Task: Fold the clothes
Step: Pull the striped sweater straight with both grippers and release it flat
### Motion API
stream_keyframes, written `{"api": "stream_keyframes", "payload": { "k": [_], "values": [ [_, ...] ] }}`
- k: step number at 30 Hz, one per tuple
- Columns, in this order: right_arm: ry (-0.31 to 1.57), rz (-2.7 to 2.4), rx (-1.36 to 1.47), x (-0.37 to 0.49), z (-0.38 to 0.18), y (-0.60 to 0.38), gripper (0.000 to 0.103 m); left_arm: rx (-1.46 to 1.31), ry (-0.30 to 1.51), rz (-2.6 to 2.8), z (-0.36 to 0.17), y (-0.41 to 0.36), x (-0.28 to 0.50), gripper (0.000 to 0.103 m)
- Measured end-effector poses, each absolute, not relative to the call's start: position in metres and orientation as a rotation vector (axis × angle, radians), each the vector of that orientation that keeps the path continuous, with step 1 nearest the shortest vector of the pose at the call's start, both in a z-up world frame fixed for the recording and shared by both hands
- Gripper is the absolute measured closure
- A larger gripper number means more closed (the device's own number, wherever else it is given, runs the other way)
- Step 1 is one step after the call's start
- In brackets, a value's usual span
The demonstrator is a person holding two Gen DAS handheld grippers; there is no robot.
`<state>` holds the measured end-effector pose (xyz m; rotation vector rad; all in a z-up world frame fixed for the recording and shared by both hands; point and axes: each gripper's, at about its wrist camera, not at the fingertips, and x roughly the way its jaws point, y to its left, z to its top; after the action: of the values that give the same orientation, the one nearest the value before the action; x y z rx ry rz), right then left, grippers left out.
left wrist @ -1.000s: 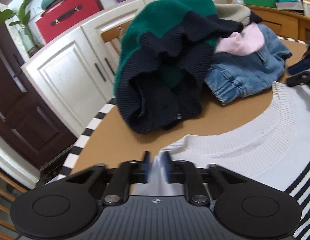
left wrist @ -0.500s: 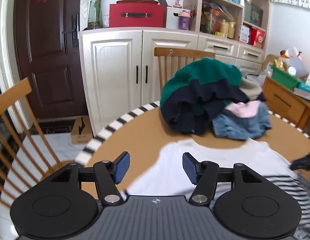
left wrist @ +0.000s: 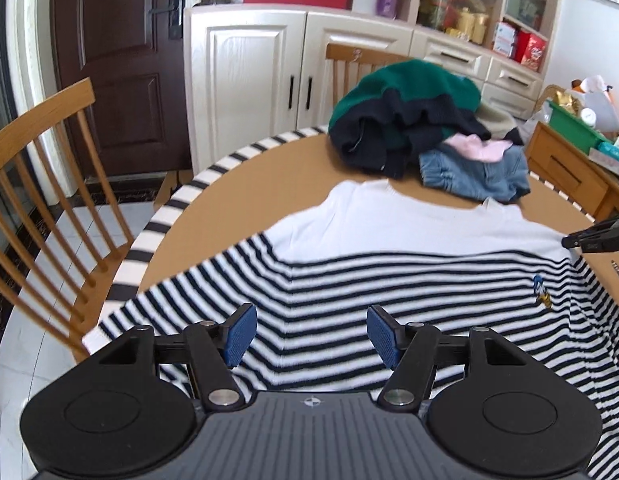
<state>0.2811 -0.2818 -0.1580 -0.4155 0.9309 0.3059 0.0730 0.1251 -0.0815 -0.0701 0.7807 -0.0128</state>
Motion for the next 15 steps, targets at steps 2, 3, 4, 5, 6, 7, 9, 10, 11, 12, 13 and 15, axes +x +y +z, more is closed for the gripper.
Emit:
{"api": "stream_keyframes", "payload": {
  "k": [2,3,4,5,6,7,9,10,11,12,13,15],
  "values": [
    [0.913,0.317,-0.328,0.263,-0.143,-0.3,0.048,-0.087,0.78,-0.012,-0.081,0.126,0.065,0.039],
    [0.902,0.326,-0.278,0.252,-0.135,-0.311,0.05,-0.09,0.779,-0.006,-0.08,0.127,0.059,0.039],
    [0.918,0.323,-0.232,0.241,-0.132,-0.322,0.053,-0.093,0.778,0.0,-0.08,0.128,0.054,0.039],
    [0.935,0.319,-0.186,0.23,-0.129,-0.333,0.056,-0.101,0.78,0.007,-0.08,0.129,0.048,0.039],
    [0.952,0.309,-0.153,0.221,-0.128,-0.346,0.056,-0.11,0.782,0.014,-0.079,0.13,0.042,0.039],
    [0.968,0.298,-0.144,0.209,-0.13,-0.355,0.056,-0.124,0.785,0.021,-0.079,0.13,0.037,0.039],
    [0.991,0.28,-0.159,0.186,-0.135,-0.367,0.057,-0.152,0.79,0.028,-0.077,0.13,0.028,0.038],
    [1.0,0.273,-0.179,0.176,-0.139,-0.37,0.057,-0.167,0.792,0.031,-0.077,0.13,0.023,0.037],
    [1.009,0.267,-0.197,0.167,-0.143,-0.373,0.06,-0.183,0.797,0.032,-0.076,0.129,0.019,0.037],
    [1.03,0.268,-0.194,0.163,-0.147,-0.374,0.068,-0.201,0.803,0.03,-0.077,0.128,0.015,0.037],
    [1.048,0.27,-0.188,0.159,-0.151,-0.374,0.092,-0.219,0.809,0.028,-0.077,0.127,0.012,0.037],
    [1.041,0.285,-0.16,0.155,-0.151,-0.375,0.098,-0.238,0.816,0.019,-0.077,0.122,0.006,0.037]
  ]
}}
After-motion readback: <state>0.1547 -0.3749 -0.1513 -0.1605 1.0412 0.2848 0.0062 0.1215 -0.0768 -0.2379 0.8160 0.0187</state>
